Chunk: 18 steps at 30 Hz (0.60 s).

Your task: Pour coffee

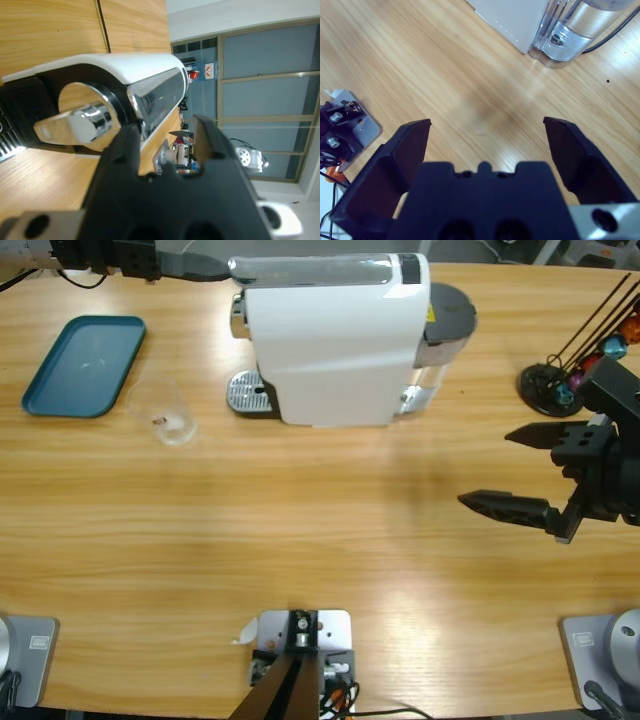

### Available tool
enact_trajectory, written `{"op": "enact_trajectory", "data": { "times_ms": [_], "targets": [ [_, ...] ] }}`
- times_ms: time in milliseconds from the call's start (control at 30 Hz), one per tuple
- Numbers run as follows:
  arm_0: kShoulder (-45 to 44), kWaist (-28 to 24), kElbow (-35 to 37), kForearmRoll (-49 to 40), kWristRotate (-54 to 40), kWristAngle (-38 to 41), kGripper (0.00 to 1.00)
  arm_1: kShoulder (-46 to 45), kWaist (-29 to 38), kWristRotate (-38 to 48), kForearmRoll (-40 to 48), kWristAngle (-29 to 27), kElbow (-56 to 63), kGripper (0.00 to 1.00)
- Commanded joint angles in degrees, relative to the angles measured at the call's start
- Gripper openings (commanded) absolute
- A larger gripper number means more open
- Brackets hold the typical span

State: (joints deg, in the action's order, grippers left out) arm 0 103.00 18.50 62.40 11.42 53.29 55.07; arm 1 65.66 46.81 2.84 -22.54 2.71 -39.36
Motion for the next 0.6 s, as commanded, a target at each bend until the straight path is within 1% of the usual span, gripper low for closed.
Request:
{"op": "enact_trajectory", "data": {
  "times_ms": [33, 100, 167, 333, 600],
  "targets": [
    [3.1, 0.3, -0.9, 1.6, 0.6, 0.9, 0.000, 0.1, 0.4, -0.5, 0.1, 0.7, 1.0, 0.964],
    [3.0, 0.4, -1.2, 1.9, 0.6, 0.9, 0.000, 0.2, 0.4, -0.4, 0.1, 0.7, 0.9, 0.964],
    [2.5, 0.4, -1.6, 2.1, 0.6, 0.7, 0.000, 0.2, 0.4, -0.5, 0.1, 0.7, 0.9, 0.931],
    [1.4, 0.3, -2.0, 2.3, 0.5, 0.6, 0.000, 0.3, 0.4, -0.5, 0.1, 0.6, 0.9, 0.919],
    [-4.9, -0.8, -1.8, 1.8, 2.2, 1.0, 0.000, 0.4, 0.4, -0.5, 0.1, 0.6, 0.9, 0.908]
  ]
}}
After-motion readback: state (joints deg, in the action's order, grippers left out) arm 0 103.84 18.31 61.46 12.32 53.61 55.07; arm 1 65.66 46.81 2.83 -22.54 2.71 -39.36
